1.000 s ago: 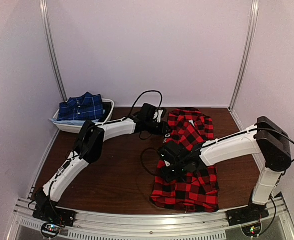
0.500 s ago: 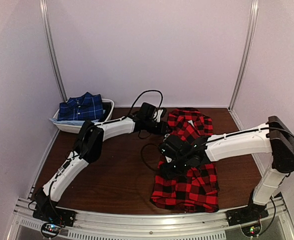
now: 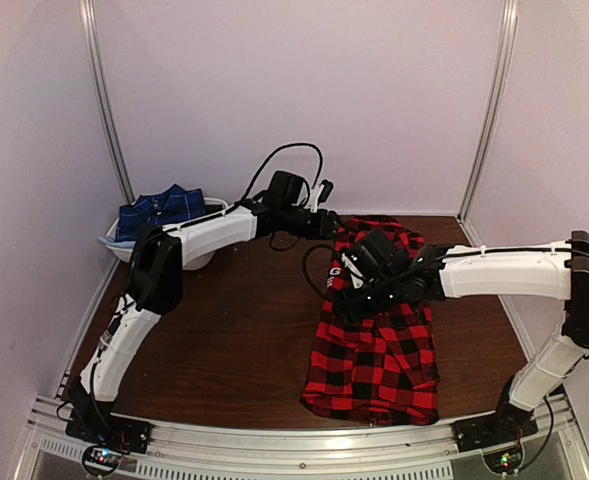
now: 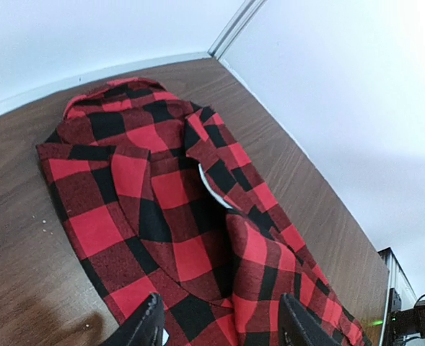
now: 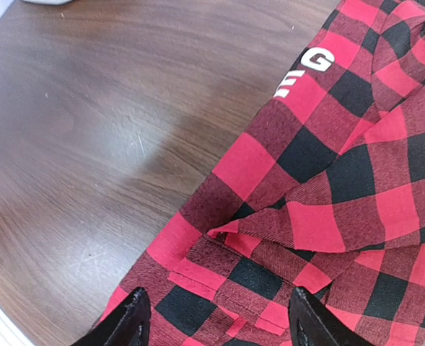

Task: Fold and stack the long sleeve shirts
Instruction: Pick up the sleeve from the rectangle-folded shirt.

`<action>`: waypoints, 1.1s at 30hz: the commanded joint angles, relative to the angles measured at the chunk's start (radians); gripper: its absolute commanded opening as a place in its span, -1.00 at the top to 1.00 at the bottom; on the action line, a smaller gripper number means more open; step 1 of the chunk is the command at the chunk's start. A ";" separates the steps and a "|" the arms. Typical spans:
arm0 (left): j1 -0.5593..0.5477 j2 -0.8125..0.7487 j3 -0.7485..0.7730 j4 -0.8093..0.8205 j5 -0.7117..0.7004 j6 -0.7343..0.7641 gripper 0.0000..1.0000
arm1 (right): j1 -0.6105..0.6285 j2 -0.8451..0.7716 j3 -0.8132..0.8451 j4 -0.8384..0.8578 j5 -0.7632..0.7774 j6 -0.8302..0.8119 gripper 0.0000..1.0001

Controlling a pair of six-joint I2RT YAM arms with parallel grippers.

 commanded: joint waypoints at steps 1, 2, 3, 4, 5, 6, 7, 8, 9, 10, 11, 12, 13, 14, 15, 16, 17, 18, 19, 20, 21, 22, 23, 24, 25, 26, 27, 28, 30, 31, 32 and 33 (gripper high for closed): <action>0.032 -0.133 -0.096 0.047 -0.021 -0.035 -0.08 | 0.018 0.057 0.016 0.008 0.019 -0.028 -0.38; 0.038 -0.158 -0.131 0.050 -0.030 -0.043 -0.08 | 0.024 0.071 0.026 0.008 0.022 -0.023 -0.39; 0.044 -0.181 -0.167 0.057 -0.037 -0.049 -0.07 | 0.030 0.086 0.036 0.006 0.025 -0.017 -0.39; 0.048 -0.208 -0.202 0.062 -0.049 -0.051 -0.07 | 0.035 0.101 0.045 0.003 0.028 -0.008 -0.39; 0.051 -0.233 -0.235 0.066 -0.060 -0.052 -0.07 | 0.040 0.119 0.053 0.002 0.028 0.001 -0.39; 0.055 -0.257 -0.263 0.068 -0.071 -0.053 -0.07 | 0.044 0.136 0.060 0.002 0.027 0.010 -0.39; 0.058 -0.281 -0.293 0.070 -0.077 -0.053 -0.07 | 0.048 0.159 0.068 0.002 0.027 0.018 -0.39; 0.060 -0.301 -0.321 0.074 -0.079 -0.053 -0.07 | 0.051 0.175 0.075 0.006 0.026 0.026 -0.39; 0.062 -0.328 -0.345 0.080 -0.079 -0.053 -0.07 | 0.053 0.187 0.079 0.010 0.030 0.036 -0.40; 0.063 -0.347 -0.369 0.083 -0.082 -0.053 -0.07 | 0.054 0.200 0.084 0.017 0.034 0.045 -0.41; 0.063 -0.360 -0.388 0.085 -0.085 -0.051 -0.07 | 0.054 0.211 0.087 0.025 0.039 0.054 -0.44; 0.064 -0.374 -0.414 0.085 -0.089 -0.050 -0.07 | 0.054 0.224 0.093 0.030 0.044 0.063 -0.47; 0.065 -0.385 -0.431 0.085 -0.093 -0.050 -0.07 | 0.054 0.238 0.099 0.030 0.057 0.070 -0.48; 0.065 -0.396 -0.446 0.082 -0.095 -0.050 -0.07 | 0.054 0.250 0.105 0.029 0.073 0.081 -0.49; 0.066 -0.405 -0.459 0.078 -0.099 -0.049 -0.07 | 0.052 0.263 0.108 0.030 0.090 0.090 -0.49; 0.066 -0.416 -0.474 0.076 -0.100 -0.049 -0.07 | 0.050 0.272 0.113 0.028 0.109 0.101 -0.48; 0.066 -0.428 -0.490 0.076 -0.102 -0.050 -0.07 | 0.048 0.276 0.114 0.030 0.125 0.111 -0.47; 0.066 -0.441 -0.507 0.076 -0.105 -0.050 -0.07 | 0.046 0.275 0.112 0.041 0.136 0.121 -0.43; 0.066 -0.454 -0.522 0.076 -0.109 -0.050 -0.07 | 0.043 0.274 0.109 0.051 0.140 0.127 -0.38; 0.066 -0.467 -0.539 0.076 -0.110 -0.050 -0.07 | 0.040 0.272 0.107 0.058 0.142 0.131 -0.28; 0.066 -0.478 -0.554 0.076 -0.110 -0.050 -0.07 | 0.038 0.270 0.107 0.061 0.146 0.134 -0.17; 0.066 -0.491 -0.569 0.077 -0.108 -0.051 -0.07 | 0.036 0.264 0.103 0.065 0.150 0.136 -0.07; 0.066 -0.505 -0.586 0.080 -0.105 -0.050 -0.06 | 0.032 0.256 0.097 0.072 0.149 0.138 0.04; 0.066 -0.517 -0.599 0.080 -0.103 -0.050 -0.05 | 0.027 0.249 0.092 0.075 0.146 0.139 0.17; 0.066 -0.530 -0.615 0.081 -0.099 -0.049 -0.03 | 0.021 0.241 0.088 0.076 0.142 0.142 0.33; 0.066 -0.541 -0.630 0.082 -0.097 -0.048 -0.01 | 0.015 0.228 0.083 0.076 0.138 0.142 0.48; 0.066 -0.555 -0.645 0.085 -0.092 -0.046 0.00 | 0.008 0.213 0.078 0.082 0.134 0.142 0.59; 0.065 -0.568 -0.662 0.093 -0.085 -0.044 0.02 | 0.001 0.193 0.070 0.091 0.123 0.145 0.71; 0.065 -0.595 -0.700 0.111 -0.068 -0.041 0.05 | -0.023 0.147 0.042 0.126 0.080 0.157 0.84; 0.065 -0.612 -0.722 0.124 -0.062 -0.040 0.06 | -0.038 0.119 0.025 0.154 0.048 0.164 0.88; 0.065 -0.627 -0.745 0.135 -0.057 -0.038 0.06 | -0.057 0.095 0.008 0.186 0.013 0.175 0.91; 0.063 -0.641 -0.770 0.148 -0.053 -0.034 0.07 | -0.076 0.069 -0.011 0.220 -0.026 0.188 0.93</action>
